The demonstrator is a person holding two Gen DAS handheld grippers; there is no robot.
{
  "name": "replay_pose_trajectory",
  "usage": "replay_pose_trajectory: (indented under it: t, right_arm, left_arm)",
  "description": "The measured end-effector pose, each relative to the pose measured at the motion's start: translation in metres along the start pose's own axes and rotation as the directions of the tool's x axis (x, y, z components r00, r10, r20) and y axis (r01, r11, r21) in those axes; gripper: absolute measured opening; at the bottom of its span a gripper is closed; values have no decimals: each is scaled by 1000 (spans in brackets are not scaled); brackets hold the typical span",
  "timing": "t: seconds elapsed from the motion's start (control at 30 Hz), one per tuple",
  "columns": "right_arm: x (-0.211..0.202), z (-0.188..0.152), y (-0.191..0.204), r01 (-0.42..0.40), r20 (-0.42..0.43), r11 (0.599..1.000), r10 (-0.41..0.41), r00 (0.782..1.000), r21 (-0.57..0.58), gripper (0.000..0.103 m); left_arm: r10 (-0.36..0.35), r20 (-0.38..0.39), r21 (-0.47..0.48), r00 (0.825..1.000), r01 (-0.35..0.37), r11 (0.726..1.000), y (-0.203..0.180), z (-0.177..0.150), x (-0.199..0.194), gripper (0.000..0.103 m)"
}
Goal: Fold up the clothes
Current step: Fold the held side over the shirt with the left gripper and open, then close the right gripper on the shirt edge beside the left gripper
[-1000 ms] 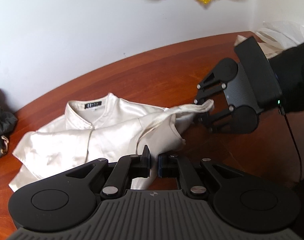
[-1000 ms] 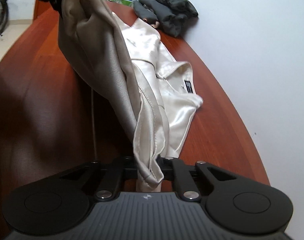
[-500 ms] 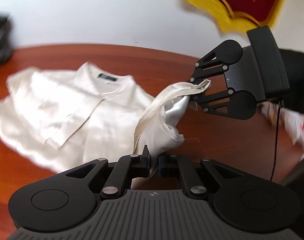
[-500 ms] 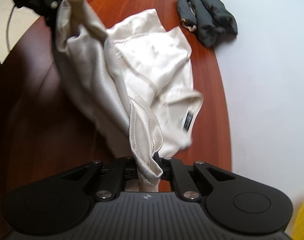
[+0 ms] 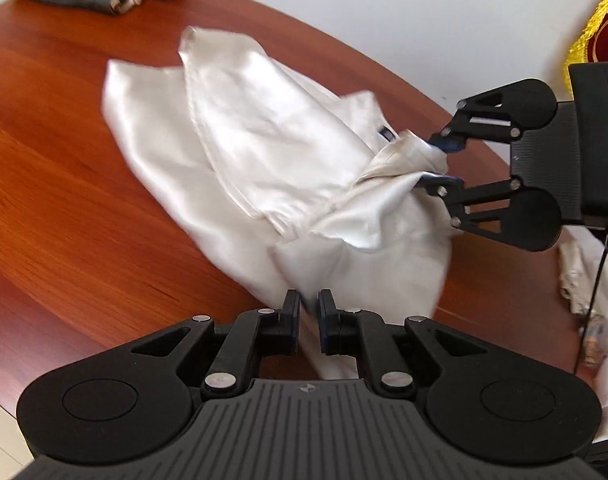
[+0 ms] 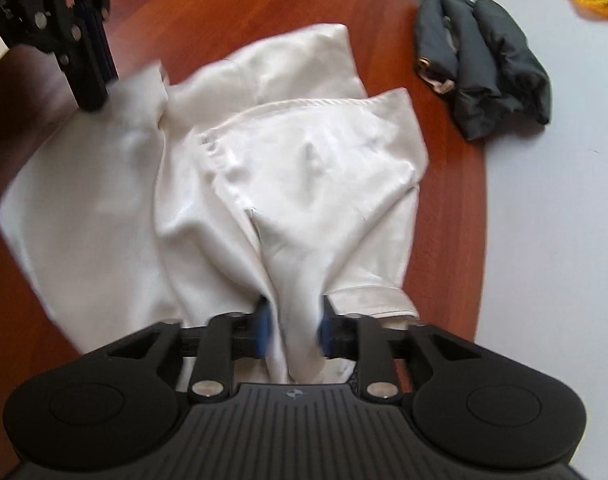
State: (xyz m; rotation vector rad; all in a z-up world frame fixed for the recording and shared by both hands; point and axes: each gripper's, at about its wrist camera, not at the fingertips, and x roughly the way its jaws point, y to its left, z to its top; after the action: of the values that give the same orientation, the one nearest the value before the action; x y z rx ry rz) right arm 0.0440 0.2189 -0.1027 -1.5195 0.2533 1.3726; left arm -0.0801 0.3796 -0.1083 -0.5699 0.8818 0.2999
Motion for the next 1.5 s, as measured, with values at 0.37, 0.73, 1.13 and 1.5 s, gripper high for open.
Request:
replay_pose_trajectory:
  t: [0.37,0.73,1.13,1.5]
  right_arm:
    - [-27,-46,-39,5,80,957,-29,996,290,47]
    - [-58,-89,28,-82,189,981,48,981,173,47]
    - [-67,-63,125,-152,351,985,170,921,-78,47]
    - [-61,-53,140,-134,374,985,166,913,-110,7]
  left_arm:
    - [56,76,312,996,-77,947,-48,-23,-48,36]
    - [61,21,446,998,-64,893,-103,-51,-20,41]
    - [137,29,436,990,-136,890,-120,-74,-11,52]
    - [169,100,607,981,-194,770,-135,-87,-16,62]
